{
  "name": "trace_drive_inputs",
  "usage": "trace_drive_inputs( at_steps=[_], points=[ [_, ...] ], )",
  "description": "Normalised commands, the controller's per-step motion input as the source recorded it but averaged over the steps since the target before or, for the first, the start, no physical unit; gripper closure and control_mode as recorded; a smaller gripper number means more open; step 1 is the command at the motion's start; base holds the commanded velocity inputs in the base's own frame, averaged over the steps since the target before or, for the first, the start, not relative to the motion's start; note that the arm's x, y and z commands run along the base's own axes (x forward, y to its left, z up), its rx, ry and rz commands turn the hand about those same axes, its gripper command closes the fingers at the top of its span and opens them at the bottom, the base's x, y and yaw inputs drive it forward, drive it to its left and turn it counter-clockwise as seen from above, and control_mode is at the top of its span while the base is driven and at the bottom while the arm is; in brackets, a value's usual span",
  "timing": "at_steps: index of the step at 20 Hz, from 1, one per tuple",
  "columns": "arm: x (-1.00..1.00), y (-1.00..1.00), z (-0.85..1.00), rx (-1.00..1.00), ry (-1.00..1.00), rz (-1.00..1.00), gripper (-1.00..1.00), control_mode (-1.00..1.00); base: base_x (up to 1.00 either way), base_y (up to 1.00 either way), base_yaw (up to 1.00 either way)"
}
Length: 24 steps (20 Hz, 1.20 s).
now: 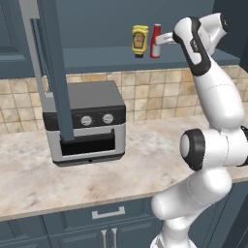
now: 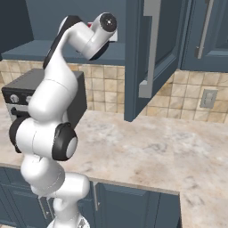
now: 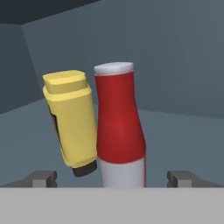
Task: Move the mustard and ketchup from the cabinet to the dining counter.
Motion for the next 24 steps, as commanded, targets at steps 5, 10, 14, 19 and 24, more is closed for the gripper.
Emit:
trace_drive_inputs(
  at_steps=[5, 10, 14, 19, 24],
  points=[
    [0.12, 0.02, 0.0, 0.0, 0.0, 0.01, -1.0, -1.0, 0.0, 0.0, 0.0],
    [0.09, 0.05, -0.01, 0.0, 0.01, 0.0, -1.0, -1.0, 0.0, 0.0, 0.0],
    [0.08, 0.06, -0.03, 0.01, 0.01, 0.0, -1.0, -1.0, 0.0, 0.0, 0.0],
    [0.08, 0.03, -0.05, 0.0, 0.01, 0.0, -1.0, -1.0, 0.0, 0.0, 0.0],
    [0.02, 0.0, -0.01, 0.0, 0.0, 0.02, -1.0, -1.0, 0.0, 0.0, 0.0]
  ],
)
